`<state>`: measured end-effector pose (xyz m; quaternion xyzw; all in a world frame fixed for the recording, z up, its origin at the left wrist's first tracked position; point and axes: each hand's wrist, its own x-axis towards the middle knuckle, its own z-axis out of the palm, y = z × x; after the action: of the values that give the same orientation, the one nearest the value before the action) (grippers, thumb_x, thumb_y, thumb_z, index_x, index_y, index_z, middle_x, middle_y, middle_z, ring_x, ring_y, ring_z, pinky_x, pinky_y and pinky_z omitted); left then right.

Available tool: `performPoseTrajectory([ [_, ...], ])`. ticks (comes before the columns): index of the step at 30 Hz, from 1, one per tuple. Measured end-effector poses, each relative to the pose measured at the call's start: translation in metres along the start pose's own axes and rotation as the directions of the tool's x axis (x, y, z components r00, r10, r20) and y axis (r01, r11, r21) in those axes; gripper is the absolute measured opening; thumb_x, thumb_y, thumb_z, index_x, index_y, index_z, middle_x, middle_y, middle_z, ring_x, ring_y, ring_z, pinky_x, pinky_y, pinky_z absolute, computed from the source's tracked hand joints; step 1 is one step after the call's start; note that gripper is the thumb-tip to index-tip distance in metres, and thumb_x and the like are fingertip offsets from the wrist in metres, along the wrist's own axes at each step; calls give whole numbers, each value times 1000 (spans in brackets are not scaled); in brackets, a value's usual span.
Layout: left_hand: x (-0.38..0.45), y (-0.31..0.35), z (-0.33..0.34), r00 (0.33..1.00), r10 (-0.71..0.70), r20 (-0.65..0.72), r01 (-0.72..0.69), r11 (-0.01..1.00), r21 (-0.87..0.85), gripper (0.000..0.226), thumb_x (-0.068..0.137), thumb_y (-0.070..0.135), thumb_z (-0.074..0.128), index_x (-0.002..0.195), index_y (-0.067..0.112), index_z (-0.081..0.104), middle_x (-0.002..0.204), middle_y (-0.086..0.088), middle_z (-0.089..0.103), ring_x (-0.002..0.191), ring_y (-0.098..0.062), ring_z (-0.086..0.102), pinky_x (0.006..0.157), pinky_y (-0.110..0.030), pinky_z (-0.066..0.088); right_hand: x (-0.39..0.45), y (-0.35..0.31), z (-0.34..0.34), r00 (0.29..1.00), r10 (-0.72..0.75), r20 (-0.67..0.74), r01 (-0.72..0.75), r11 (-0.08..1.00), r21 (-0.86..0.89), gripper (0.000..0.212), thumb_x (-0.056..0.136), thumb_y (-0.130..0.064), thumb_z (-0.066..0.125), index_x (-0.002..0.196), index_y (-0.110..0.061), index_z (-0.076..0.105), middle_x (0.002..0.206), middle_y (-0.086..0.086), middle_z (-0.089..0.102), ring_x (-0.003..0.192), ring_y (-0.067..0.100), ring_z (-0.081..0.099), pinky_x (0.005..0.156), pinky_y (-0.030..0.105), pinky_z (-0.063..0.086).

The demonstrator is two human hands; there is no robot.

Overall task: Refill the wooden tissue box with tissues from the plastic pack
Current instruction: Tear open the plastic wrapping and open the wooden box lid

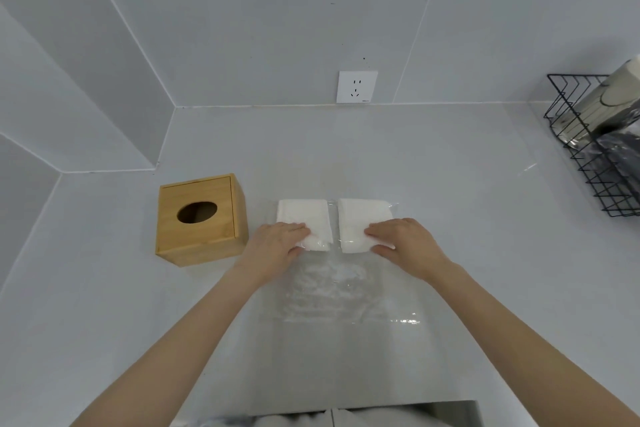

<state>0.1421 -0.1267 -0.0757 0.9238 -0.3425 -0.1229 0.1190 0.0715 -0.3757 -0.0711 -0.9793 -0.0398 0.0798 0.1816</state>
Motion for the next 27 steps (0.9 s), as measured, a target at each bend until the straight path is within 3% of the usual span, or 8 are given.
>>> performPoseTrajectory([
  [5, 25, -9, -38, 992, -78, 98, 104, 950, -294, 37, 94, 25, 47, 130, 17, 49, 136, -2, 52, 125, -19, 46, 97, -26, 35, 24, 1, -40, 989, 129, 77, -146, 943, 298, 34, 85, -23, 64, 118, -16, 61, 118, 1, 67, 110, 16, 60, 92, 24, 42],
  [9, 52, -21, -66, 987, -149, 65, 162, 857, -490, 33, 89, 23, 57, 119, 11, 57, 122, -3, 61, 111, -17, 56, 88, -18, 38, 51, 7, -67, 970, 237, 59, -233, 827, 511, 18, 81, -21, 68, 99, -17, 67, 99, 2, 70, 95, 14, 62, 77, 19, 44],
  [13, 79, -32, -77, 955, -293, -44, 211, 777, -593, 25, 79, 27, 69, 97, 10, 67, 96, -2, 68, 88, -14, 60, 70, -7, 40, 76, 16, -77, 958, 282, 43, -252, 765, 593, 14, 81, -24, 68, 92, -15, 69, 88, 2, 69, 84, 17, 61, 72, 21, 43],
  [17, 105, -42, -77, 906, -412, -94, 247, 698, -672, 26, 74, 30, 74, 93, 15, 66, 89, 0, 65, 85, -12, 58, 69, -7, 39, 105, 24, -76, 940, 340, -16, -261, 750, 608, 20, 83, -26, 66, 99, -14, 67, 94, -2, 64, 83, 17, 56, 69, 14, 40],
  [20, 120, -50, -75, 863, -504, -23, 265, 491, -830, 31, 74, 29, 74, 100, 18, 62, 86, 1, 64, 83, -11, 59, 74, -19, 45, 125, 34, -72, 905, 424, -9, -309, 675, 670, 33, 85, -29, 63, 114, -14, 57, 100, 0, 58, 85, 20, 56, 68, 20, 42],
  [23, 130, -54, -66, 790, -609, 64, 262, 242, -934, 36, 77, 17, 71, 110, 14, 57, 91, -4, 63, 88, -19, 60, 85, -34, 48, 138, 43, -69, 839, 538, 85, -348, 409, 843, 34, 87, -22, 58, 118, -9, 53, 101, 2, 56, 83, 19, 54, 77, 32, 45],
  [25, 136, -54, -56, 740, -666, 89, 281, 187, -941, 40, 79, 11, 67, 116, 11, 54, 100, -7, 61, 91, -21, 59, 85, -32, 47, 145, 50, -65, 802, 577, 156, -369, 273, 889, 33, 86, -11, 54, 119, -7, 52, 96, 4, 57, 81, 18, 55, 85, 37, 47],
  [27, 142, -55, -46, 692, -715, 101, 313, 171, -934, 43, 81, 9, 63, 122, 10, 50, 105, -7, 59, 94, -22, 58, 86, -30, 46, 151, 56, -56, 790, 591, 162, -390, 280, 877, 39, 83, -2, 56, 121, -5, 50, 84, 1, 56, 81, 19, 55, 94, 40, 47],
])
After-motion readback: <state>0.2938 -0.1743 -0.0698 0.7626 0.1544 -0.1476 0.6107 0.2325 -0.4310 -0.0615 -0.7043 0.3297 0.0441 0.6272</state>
